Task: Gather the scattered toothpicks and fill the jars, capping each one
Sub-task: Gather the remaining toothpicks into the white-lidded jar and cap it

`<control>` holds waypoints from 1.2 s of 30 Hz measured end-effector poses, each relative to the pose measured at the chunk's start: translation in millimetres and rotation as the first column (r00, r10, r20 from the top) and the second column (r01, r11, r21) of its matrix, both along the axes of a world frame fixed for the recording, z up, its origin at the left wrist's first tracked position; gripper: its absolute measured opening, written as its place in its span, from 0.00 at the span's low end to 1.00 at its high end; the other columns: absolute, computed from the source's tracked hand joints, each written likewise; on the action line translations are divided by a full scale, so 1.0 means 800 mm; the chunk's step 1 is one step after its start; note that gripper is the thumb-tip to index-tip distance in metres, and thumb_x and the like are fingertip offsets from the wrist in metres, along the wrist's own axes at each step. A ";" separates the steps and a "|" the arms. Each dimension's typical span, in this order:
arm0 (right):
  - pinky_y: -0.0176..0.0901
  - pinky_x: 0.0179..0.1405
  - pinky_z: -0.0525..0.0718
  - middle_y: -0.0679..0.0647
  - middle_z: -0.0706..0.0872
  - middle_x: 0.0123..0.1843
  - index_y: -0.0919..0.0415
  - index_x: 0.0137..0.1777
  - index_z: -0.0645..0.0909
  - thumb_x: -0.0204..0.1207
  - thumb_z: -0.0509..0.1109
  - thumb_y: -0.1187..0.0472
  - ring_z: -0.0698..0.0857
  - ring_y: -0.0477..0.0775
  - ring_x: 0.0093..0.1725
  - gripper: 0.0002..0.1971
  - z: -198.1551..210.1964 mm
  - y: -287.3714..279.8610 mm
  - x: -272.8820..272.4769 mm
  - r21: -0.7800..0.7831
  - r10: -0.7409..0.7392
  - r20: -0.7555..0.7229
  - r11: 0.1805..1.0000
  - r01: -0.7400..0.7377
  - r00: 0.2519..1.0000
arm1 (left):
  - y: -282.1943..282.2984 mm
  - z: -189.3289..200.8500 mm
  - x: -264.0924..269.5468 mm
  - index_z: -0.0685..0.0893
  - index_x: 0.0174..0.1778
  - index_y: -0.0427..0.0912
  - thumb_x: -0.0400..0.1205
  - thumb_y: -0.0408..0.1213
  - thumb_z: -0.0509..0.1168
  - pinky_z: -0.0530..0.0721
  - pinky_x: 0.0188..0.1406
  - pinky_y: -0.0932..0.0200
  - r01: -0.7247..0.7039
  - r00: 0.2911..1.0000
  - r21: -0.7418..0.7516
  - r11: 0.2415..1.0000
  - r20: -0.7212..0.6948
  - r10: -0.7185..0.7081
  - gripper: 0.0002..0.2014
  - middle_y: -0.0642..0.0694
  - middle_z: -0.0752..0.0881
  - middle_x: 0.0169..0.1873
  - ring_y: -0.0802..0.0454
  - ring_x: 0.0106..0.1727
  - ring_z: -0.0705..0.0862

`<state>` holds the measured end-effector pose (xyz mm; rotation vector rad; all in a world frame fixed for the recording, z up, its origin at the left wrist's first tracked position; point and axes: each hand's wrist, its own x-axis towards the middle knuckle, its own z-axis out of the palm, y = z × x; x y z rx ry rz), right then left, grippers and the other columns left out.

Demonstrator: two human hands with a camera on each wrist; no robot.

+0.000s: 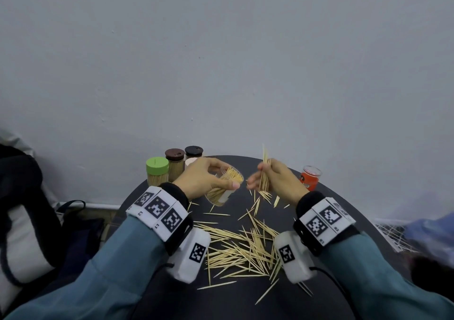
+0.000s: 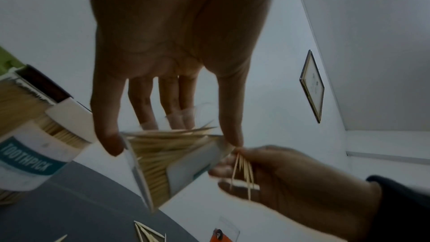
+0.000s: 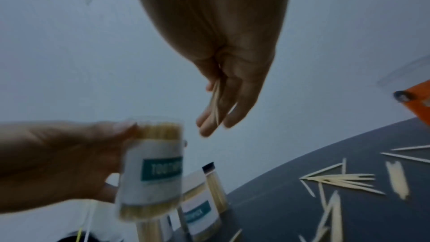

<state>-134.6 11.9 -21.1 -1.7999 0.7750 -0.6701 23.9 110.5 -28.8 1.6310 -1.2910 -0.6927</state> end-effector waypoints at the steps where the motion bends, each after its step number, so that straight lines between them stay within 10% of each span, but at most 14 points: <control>1: 0.38 0.37 0.81 0.57 0.86 0.39 0.58 0.44 0.67 0.88 0.44 0.62 0.86 0.52 0.37 0.13 0.004 0.002 0.003 -0.043 -0.019 0.071 0.999 0.022 0.997 | 0.000 0.000 -0.002 0.83 0.61 0.43 0.68 0.40 0.79 0.77 0.68 0.46 0.014 1.000 0.011 1.000 0.003 -0.014 0.25 0.50 0.85 0.52 0.51 0.60 0.81; 7: 0.28 0.55 0.77 0.51 0.87 0.51 0.57 0.46 0.66 0.87 0.44 0.59 0.84 0.38 0.52 0.12 0.012 0.026 0.029 -0.161 -0.046 0.315 0.982 0.101 0.948 | 0.002 0.000 -0.011 0.81 0.63 0.44 0.71 0.39 0.77 0.77 0.64 0.54 0.087 0.996 0.062 0.994 0.004 -0.088 0.25 0.54 0.83 0.47 0.54 0.59 0.80; 16: 0.19 0.45 0.79 0.52 0.80 0.66 0.70 0.60 0.73 0.86 0.49 0.60 0.79 0.31 0.54 0.16 -0.025 0.041 0.034 -0.037 0.061 0.298 0.998 -0.052 0.953 | 0.003 0.001 -0.008 0.83 0.63 0.42 0.71 0.38 0.77 0.78 0.63 0.52 0.059 0.997 -0.005 0.998 -0.046 -0.060 0.24 0.53 0.84 0.45 0.54 0.57 0.81; 21: 0.43 0.66 0.78 0.54 0.84 0.63 0.58 0.45 0.72 0.86 0.49 0.60 0.81 0.41 0.62 0.12 -0.017 0.036 0.030 -0.051 0.014 0.339 0.999 0.004 0.941 | 0.002 -0.001 -0.008 0.82 0.64 0.43 0.70 0.40 0.77 0.77 0.64 0.52 0.075 0.996 0.008 0.997 -0.045 -0.075 0.25 0.54 0.83 0.46 0.55 0.57 0.80; 24: 0.25 0.44 0.81 0.58 0.81 0.63 0.62 0.52 0.70 0.86 0.48 0.65 0.85 0.33 0.51 0.09 -0.025 0.040 0.030 -0.021 0.066 0.381 0.998 -0.063 0.922 | 0.002 0.001 -0.008 0.82 0.64 0.42 0.71 0.39 0.77 0.78 0.61 0.55 0.071 0.996 -0.001 0.997 -0.051 -0.071 0.24 0.55 0.83 0.46 0.56 0.55 0.80; 30: 0.10 0.49 0.68 0.45 0.78 0.66 0.55 0.65 0.73 0.86 0.47 0.55 0.74 0.37 0.65 0.16 -0.029 0.040 0.027 -0.126 0.019 0.243 0.992 0.012 0.970 | 0.002 -0.001 -0.008 0.82 0.64 0.43 0.70 0.40 0.77 0.77 0.64 0.52 0.062 0.998 0.017 0.998 -0.033 -0.062 0.26 0.52 0.84 0.49 0.53 0.59 0.80; 36: 0.29 0.61 0.67 0.47 0.74 0.73 0.54 0.74 0.71 0.87 0.44 0.53 0.70 0.41 0.71 0.22 -0.026 0.032 0.027 -0.043 -0.016 0.115 0.999 0.021 0.993 | 0.004 0.002 -0.012 0.81 0.65 0.44 0.71 0.39 0.76 0.76 0.62 0.55 0.094 0.995 0.022 0.995 -0.023 -0.094 0.26 0.55 0.83 0.47 0.55 0.58 0.79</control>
